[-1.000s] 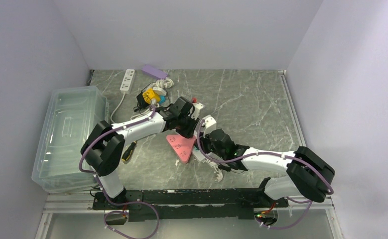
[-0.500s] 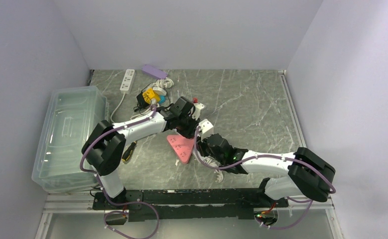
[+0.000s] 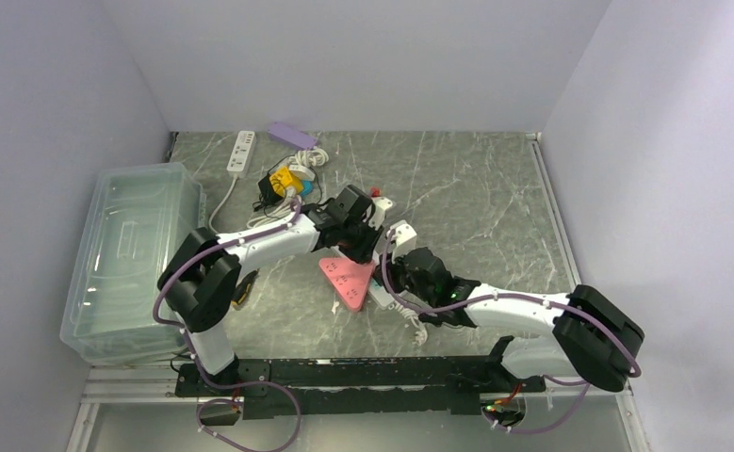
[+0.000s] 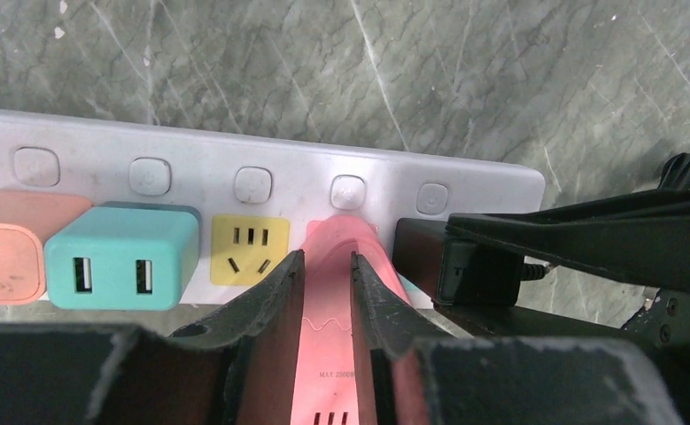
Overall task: Pull the plug off the socket
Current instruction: Remove the plug from the socket.
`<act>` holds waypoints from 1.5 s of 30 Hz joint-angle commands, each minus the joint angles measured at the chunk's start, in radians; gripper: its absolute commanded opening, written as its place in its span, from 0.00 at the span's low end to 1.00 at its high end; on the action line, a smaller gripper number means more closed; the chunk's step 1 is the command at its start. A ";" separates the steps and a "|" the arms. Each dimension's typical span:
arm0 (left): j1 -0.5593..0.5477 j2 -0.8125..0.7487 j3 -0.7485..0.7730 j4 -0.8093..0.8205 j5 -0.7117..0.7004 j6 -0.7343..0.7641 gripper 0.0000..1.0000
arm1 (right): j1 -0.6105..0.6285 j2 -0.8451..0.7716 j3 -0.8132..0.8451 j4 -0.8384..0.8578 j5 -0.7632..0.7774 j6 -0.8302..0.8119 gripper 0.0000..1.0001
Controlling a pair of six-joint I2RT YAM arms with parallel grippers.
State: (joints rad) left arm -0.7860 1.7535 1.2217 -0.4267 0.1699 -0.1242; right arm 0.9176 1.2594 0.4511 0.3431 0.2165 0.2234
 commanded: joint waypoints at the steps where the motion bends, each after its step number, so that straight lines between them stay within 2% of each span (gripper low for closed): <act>1: -0.036 0.096 -0.057 -0.174 -0.020 0.017 0.29 | -0.057 -0.054 0.005 0.089 -0.001 0.032 0.00; 6: -0.036 0.099 -0.054 -0.173 -0.015 0.014 0.29 | -0.046 -0.048 0.007 0.098 -0.015 0.008 0.00; 17: -0.036 0.112 -0.046 -0.179 -0.020 0.014 0.29 | 0.104 -0.020 0.030 0.105 0.138 -0.098 0.00; 24: -0.036 0.112 -0.047 -0.181 -0.026 0.015 0.29 | 0.094 -0.046 0.013 0.115 0.148 -0.061 0.00; 32: -0.042 0.116 -0.050 -0.179 -0.027 0.017 0.29 | -0.064 -0.095 -0.012 0.096 -0.015 0.030 0.00; 37: -0.044 0.127 -0.044 -0.181 -0.016 0.016 0.29 | -0.050 -0.089 -0.009 0.104 -0.030 -0.001 0.00; 45: -0.043 0.129 -0.041 -0.182 -0.019 0.017 0.29 | 0.035 -0.081 -0.001 0.113 0.057 -0.060 0.00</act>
State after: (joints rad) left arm -0.8070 1.7844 1.2518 -0.4164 0.1761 -0.1246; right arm 0.9295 1.2041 0.4252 0.3443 0.2180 0.1917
